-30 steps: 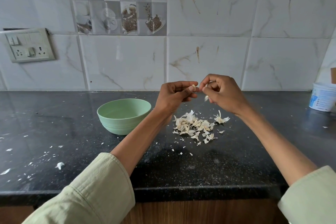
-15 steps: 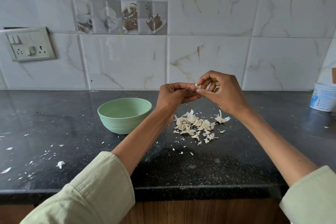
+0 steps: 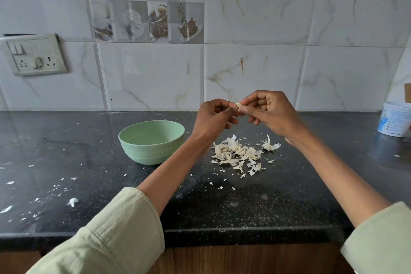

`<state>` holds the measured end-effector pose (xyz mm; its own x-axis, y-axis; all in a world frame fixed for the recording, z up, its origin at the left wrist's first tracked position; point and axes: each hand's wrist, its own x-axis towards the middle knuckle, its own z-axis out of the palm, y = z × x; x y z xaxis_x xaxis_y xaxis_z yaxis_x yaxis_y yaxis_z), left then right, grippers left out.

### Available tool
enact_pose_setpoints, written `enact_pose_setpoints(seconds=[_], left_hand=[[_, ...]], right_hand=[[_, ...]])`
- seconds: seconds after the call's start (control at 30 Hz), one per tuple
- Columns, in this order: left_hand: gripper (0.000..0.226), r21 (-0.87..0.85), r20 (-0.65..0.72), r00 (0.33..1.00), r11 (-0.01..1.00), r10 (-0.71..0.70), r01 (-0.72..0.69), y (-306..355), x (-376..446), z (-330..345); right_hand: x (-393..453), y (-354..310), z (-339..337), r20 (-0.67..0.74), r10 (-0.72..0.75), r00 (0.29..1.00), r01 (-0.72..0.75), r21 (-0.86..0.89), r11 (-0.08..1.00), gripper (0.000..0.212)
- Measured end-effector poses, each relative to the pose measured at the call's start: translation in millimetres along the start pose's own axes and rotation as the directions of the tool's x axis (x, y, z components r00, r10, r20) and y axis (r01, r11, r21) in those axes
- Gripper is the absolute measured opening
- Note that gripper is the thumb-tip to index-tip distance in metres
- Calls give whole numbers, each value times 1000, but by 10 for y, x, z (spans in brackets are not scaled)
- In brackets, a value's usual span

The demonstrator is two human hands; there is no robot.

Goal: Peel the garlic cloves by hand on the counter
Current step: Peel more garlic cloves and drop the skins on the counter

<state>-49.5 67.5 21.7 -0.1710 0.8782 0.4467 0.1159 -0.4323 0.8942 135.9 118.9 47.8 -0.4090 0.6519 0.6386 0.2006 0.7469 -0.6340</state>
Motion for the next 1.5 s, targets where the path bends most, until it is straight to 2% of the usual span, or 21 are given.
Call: enact_pose_setpoints(seconds=[0.33,0.53,0.67,0.8,0.93,1.0,1.07,1.1,1.17,1.3,1.37,1.5], left_hand=[[25,31,-13,1000,999,27,-26,22,-21,-32],[20,87,-38,999,996,19,-16,2,-1,-31],[8,227,-22,998,972,60,-54,-27,12,-4],[15,393,54,988,907,142,-152,-35,9,5],[18,695,116,979,690,168,-201,-28,-44,-5],[29,748,107,975,630,196,-209,-27,-34,-29],[44,726,115,974,653,193,-215,-11,-10,-61],[41,699,139,971,675,193,-234,-12,1,-75],[19,666,194,958,689,211,-286,-25,21,-87],[25,620,260,930,693,260,-368,-25,7,-110],[5,610,225,943,718,247,-334,13,-16,-115],[47,696,104,972,683,210,-222,64,-55,-93]], right_hand=[[-32,-14,23,-54,-76,996,68,-133,989,22],[-57,-31,59,-53,-158,986,144,-210,967,14],[-60,-6,93,-45,-183,982,167,-247,955,15],[-40,29,81,-25,-79,997,74,-155,985,20],[-4,122,61,43,83,996,-81,-27,996,20],[9,158,36,40,132,990,-133,19,991,17],[13,174,15,36,163,986,-165,48,985,17],[12,178,9,33,174,984,-176,55,983,18],[13,182,0,31,185,982,-187,59,981,17],[16,176,10,43,169,985,-171,33,985,16],[14,176,4,38,164,986,-165,36,986,17],[14,187,7,61,147,987,-151,59,987,21]])
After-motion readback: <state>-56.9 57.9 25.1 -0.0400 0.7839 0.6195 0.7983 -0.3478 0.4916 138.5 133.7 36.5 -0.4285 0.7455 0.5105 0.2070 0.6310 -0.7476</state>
